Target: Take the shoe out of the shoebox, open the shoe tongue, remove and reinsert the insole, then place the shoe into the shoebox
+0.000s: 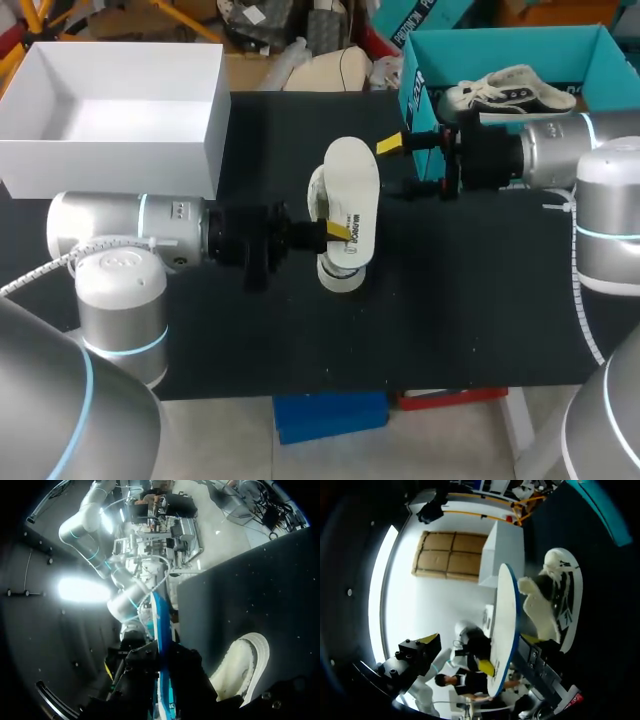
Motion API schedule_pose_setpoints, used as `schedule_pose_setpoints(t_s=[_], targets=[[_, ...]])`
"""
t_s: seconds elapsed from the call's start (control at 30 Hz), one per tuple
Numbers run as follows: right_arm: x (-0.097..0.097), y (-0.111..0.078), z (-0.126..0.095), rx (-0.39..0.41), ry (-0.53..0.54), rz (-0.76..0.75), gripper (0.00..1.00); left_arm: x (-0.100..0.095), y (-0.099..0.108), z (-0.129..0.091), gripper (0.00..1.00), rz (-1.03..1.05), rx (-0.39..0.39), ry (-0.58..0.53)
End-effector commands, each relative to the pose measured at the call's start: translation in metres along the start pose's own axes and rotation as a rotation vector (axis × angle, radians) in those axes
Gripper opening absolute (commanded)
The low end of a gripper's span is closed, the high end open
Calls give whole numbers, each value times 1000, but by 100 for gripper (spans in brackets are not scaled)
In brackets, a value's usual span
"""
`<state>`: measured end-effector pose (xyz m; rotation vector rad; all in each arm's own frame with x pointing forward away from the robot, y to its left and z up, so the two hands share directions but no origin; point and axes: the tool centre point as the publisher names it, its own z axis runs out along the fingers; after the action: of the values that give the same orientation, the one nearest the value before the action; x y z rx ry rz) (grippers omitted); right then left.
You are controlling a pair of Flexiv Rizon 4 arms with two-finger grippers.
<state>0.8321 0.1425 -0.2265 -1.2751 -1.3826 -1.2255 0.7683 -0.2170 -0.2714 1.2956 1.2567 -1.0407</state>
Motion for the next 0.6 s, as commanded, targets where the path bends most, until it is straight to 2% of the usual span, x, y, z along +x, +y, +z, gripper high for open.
schedule_pose_setpoints(t_s=[0.03, 0.07, 0.13, 0.17, 0.23, 0.27, 0.3, 0.33, 0.47, 0.53, 0.6], targets=[[-9, 5, 9, 72, 14, 1, 84, -1, -1, 0, 0, 2, -2, 3], [-10, 3, 11, 78, 13, 5, 81, -1, -1, 0, 0, 2, -2, 3], [-14, -1, 16, 80, 17, 12, 67, -1, -1, 0, 0, 2, -2, 3], [-16, -4, 19, 80, 20, 13, 63, -1, -1, 0, 0, 2, -2, 3], [-20, -8, 25, 81, 24, 19, 61, -1, -1, 0, 0, 2, -2, 3], [-21, -10, 28, 79, 28, 23, 62, -1, -1, 0, 0, 2, -2, 3], [-23, -12, 31, 81, 31, 27, 69, -1, -1, 0, 0, 2, -2, 3], [-24, -14, 34, 87, 28, 32, 80, -1, -1, 0, 0, 2, -2, 3], [-31, -19, 35, 74, 20, 51, 80, -1, -1, 0, 0, 2, -2, 3], [-31, -22, 30, 65, 10, 61, 91, -1, -1, 0, 0, 2, -2, 3], [-30, -25, 22, 45, -5, 69, 86, -1, -1, 0, 0, 2, -2, 3]])
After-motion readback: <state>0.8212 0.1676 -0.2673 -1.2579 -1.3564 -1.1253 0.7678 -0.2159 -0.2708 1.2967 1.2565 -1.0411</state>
